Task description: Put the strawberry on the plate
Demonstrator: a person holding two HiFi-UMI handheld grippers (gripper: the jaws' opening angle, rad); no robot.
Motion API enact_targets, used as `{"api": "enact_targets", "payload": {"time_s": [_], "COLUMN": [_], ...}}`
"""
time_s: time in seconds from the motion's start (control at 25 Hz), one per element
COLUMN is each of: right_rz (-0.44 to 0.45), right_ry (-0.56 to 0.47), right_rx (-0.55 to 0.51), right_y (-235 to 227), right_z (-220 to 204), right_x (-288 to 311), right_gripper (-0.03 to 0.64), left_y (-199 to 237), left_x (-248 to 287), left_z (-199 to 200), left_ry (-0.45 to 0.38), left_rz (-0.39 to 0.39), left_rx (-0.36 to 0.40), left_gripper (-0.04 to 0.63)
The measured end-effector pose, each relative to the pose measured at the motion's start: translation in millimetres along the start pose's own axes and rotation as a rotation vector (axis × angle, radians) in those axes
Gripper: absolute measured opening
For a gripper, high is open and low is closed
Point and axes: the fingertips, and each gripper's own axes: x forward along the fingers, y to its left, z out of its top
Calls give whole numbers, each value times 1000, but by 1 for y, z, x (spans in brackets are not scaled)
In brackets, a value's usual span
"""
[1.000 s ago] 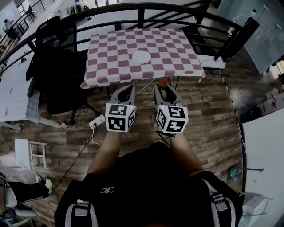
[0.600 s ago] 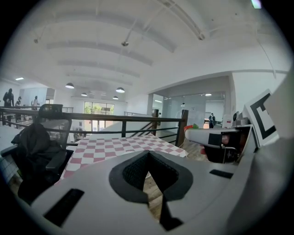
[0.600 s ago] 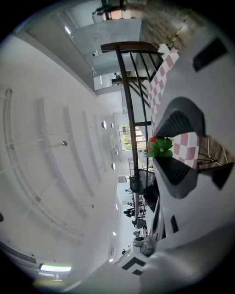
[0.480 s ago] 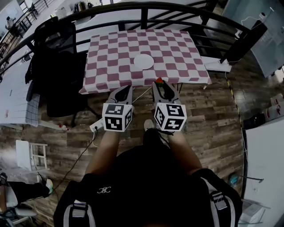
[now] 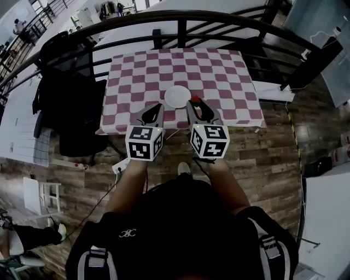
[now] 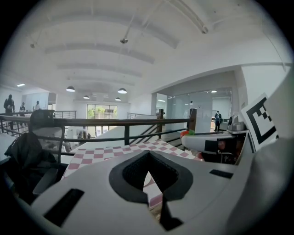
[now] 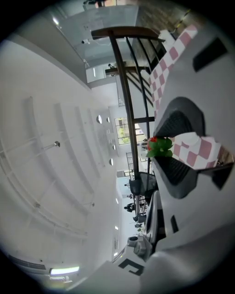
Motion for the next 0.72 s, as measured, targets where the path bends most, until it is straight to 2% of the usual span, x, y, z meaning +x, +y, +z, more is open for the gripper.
{"api": "enact_targets", "payload": {"time_s": [0.08, 0.36, 0.72], "right_rz": [17, 53, 105], "right_ry": [14, 87, 193], "right_rx": [14, -42, -73], "right_y": [-12, -49, -46], "right_z": [1, -5, -35], "right_x": [21, 85, 142], "right_gripper": [140, 140, 140], "left_y": [8, 21, 66], "left_x": [21, 81, 109], "left_z": [7, 10, -23], "left_ry": [11, 51, 125], "left_rz": [19, 56, 120], "left_rx": [7, -4, -96], "left_gripper": [-9, -9, -9]}}
